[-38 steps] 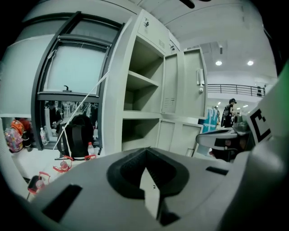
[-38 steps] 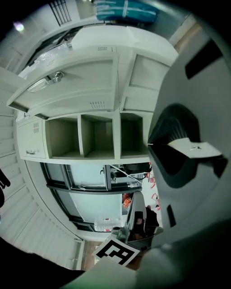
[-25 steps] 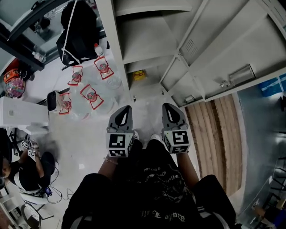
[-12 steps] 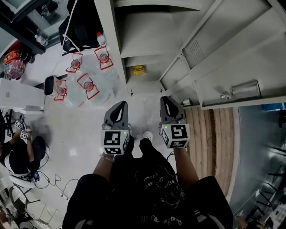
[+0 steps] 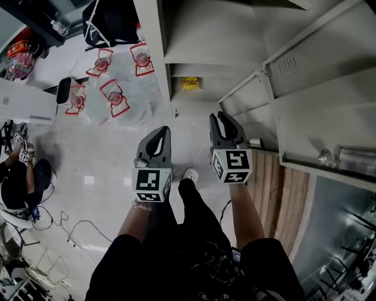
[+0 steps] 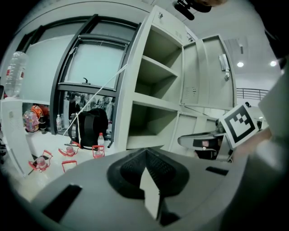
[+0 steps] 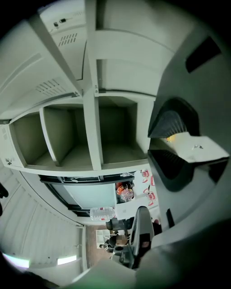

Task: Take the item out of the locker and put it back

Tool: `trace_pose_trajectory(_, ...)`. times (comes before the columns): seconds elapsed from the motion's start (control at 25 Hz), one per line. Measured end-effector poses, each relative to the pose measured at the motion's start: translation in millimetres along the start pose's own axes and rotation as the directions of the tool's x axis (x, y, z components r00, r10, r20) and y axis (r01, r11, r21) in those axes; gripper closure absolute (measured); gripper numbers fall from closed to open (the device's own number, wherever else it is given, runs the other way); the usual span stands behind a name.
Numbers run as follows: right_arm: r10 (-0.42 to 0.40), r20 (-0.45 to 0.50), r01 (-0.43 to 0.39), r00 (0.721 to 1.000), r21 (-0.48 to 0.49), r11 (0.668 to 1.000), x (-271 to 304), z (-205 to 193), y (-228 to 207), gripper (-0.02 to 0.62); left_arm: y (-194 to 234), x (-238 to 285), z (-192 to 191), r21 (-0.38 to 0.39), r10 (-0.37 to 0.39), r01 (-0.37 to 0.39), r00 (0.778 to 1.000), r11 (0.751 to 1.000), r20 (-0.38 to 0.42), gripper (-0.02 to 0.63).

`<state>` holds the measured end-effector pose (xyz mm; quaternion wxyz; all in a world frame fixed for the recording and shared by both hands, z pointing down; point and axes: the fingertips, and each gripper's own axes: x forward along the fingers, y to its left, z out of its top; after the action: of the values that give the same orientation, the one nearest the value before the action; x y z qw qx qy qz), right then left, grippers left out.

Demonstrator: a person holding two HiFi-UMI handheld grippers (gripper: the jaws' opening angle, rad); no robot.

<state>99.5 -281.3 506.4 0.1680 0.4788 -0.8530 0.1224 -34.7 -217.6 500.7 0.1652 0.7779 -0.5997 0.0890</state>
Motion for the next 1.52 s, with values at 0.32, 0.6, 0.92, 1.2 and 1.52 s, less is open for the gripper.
trace_pose_trajectory(0.32, 0.024, -0.027, -0.025, 0.999, -0.024, 0.999, 64.4, -40.9, -17.6, 0.494, 7.1, 38.7, -36.5, -0.002, 0.010, -0.010, 1.000, 1.000, 0.014, 0.600)
trace_pose_trajectory(0.6, 0.021, -0.088, -0.026, 0.996, -0.063, 0.998, 117.5, -90.2, -33.4, 0.478, 20.5, 79.9, -78.8, -0.025, 0.017, -0.017, 1.000, 1.000, 0.023, 0.600)
trace_pose_trajectory(0.92, 0.016, -0.115, -0.024, 0.993, -0.076, 0.997, 173.0, -120.8, -46.3, 0.460, 32.9, 119.2, -105.4, -0.026, 0.027, -0.025, 0.998, 0.999, 0.048, 0.600)
trace_pose_trajectory(1.2, 0.006, -0.178, -0.025, 0.984, -0.104, 0.994, 215.3, -158.6, -58.9, 0.453, 57.1, 131.2, -125.1, -0.044, 0.080, -0.077, 0.995, 0.996, 0.066, 0.600)
trace_pose_trajectory(1.52, 0.014, -0.243, -0.050, 0.970, -0.144, 0.988, 250.0, -190.3, -65.9, 0.442, 53.6, 144.3, -148.3, -0.008, 0.051, -0.051, 0.998, 0.999, 0.039, 0.600)
